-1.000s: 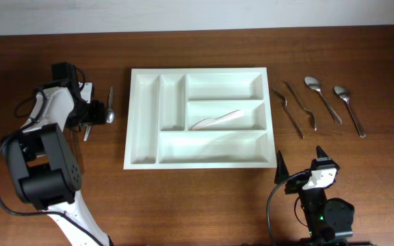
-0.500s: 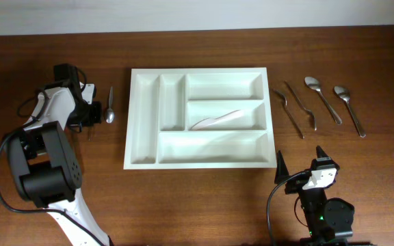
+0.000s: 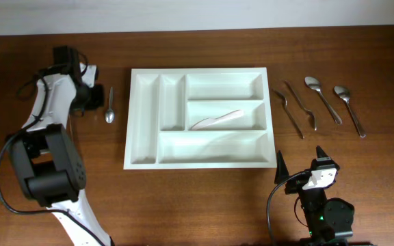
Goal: Pack container
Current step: 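Return the left gripper and grasp the small metal spoon, then place the small spoon into the tray's narrow left compartment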
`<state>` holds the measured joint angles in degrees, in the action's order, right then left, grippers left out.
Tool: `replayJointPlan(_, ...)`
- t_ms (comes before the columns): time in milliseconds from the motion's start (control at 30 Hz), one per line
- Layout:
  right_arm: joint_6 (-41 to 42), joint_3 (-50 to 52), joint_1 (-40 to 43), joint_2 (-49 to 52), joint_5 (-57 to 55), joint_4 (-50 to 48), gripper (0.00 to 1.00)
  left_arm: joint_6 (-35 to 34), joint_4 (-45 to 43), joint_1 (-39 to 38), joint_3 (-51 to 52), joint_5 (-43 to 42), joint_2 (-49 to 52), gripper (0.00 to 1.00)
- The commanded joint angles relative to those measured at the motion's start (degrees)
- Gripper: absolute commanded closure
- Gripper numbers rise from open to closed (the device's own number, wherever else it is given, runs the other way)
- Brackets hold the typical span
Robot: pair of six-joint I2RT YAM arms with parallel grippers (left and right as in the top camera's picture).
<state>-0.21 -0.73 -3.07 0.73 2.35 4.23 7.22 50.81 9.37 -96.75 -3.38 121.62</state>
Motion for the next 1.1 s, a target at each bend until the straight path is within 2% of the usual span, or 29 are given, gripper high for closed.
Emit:
replayJointPlan(0,0.07,0.42,0.26,-0.55,-0.70,0.07,0.01,-9.84,0.39,-4.55,-3.23,-10.12,-4.33,0.98)
replayJointPlan(167,0.07,0.42,0.26,-0.55,-0.70,0.07,0.02,-15.45,0.44,-10.45,-4.28,-13.40,-4.55,0.98)
replayJointPlan(300,0.07,0.42,0.26,-0.55,-0.70,0.07,0.01,-16.09,0.74,-15.98,-4.28,-13.07,-4.55,0.98)
replayJointPlan(400,0.07,0.42,0.26,-0.52,-0.70,0.07,0.01,-20.59,1.40,-19.80,-4.24,-8.68,-4.46,0.98)
replayJointPlan(600,0.07,0.42,0.26,-0.55,-0.70,0.09,0.01,-20.72,-0.22,-26.38,-4.22,-1.99,-4.22,0.98)
replayJointPlan(733,0.07,0.42,0.26,-0.52,-0.70,0.07,0.01,-23.15,-0.66,-28.46,-4.22,2.43,-4.22,0.98)
replayJointPlan(1067,0.07,0.42,0.26,-0.52,-0.72,0.07,0.01,-24.59,-0.83,-28.44,-4.22,2.80,-2.60,0.98)
